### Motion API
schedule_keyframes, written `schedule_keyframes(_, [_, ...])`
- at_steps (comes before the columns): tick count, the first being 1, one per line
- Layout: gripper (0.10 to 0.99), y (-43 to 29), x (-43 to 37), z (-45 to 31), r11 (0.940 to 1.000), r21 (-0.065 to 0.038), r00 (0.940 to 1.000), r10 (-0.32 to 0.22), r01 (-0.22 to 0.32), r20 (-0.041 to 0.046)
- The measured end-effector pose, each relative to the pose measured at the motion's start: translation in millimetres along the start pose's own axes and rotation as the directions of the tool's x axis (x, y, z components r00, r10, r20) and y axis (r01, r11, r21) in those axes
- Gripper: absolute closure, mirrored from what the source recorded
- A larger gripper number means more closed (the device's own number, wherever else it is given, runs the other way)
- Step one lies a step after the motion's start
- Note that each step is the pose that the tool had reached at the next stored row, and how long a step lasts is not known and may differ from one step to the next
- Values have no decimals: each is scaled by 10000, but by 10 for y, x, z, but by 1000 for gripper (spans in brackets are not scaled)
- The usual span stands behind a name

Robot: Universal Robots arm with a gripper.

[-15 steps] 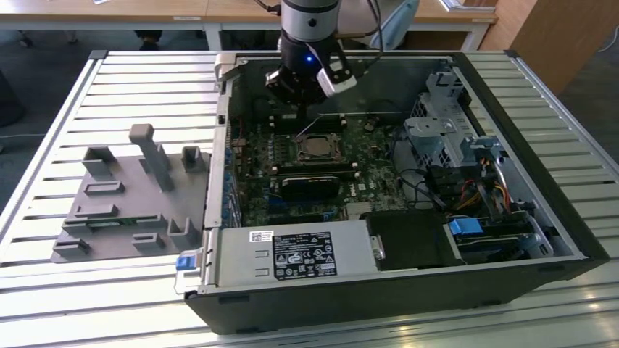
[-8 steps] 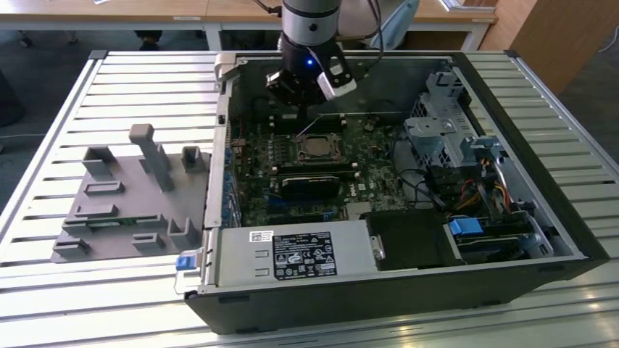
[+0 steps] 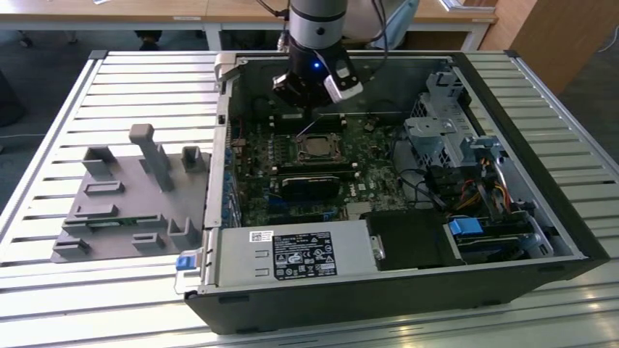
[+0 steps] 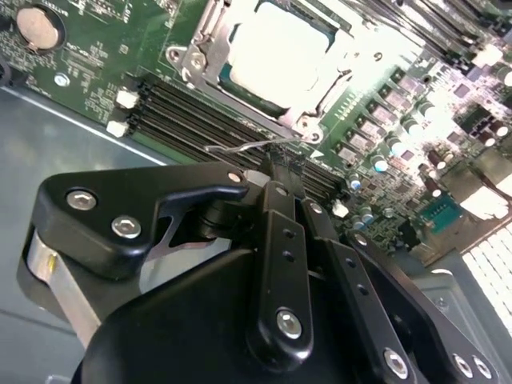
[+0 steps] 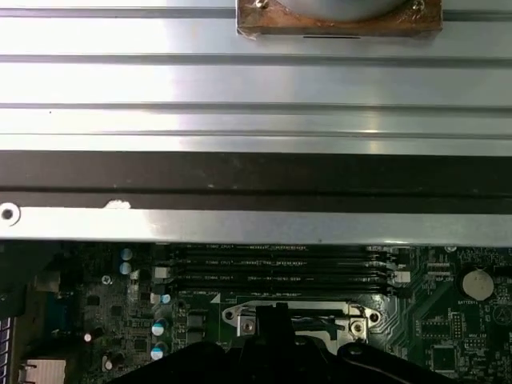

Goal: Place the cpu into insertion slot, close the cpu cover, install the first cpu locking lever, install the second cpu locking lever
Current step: 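Install the first cpu locking lever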

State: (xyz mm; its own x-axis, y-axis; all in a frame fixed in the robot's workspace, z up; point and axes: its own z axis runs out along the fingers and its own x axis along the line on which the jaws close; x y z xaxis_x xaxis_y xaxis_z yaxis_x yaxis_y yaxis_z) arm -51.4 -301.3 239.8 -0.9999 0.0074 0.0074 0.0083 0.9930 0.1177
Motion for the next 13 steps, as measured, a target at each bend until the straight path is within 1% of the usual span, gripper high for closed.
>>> schedule_keyframes(11, [973,1,-85,31,10000,-1,10000,0,0,0])
schedule_keyframes(12, [973,5,-110,46,10000,1,10000,0,0,0])
schedule_keyframes(13, [973,8,-115,54,10000,0,10000,0,0,0])
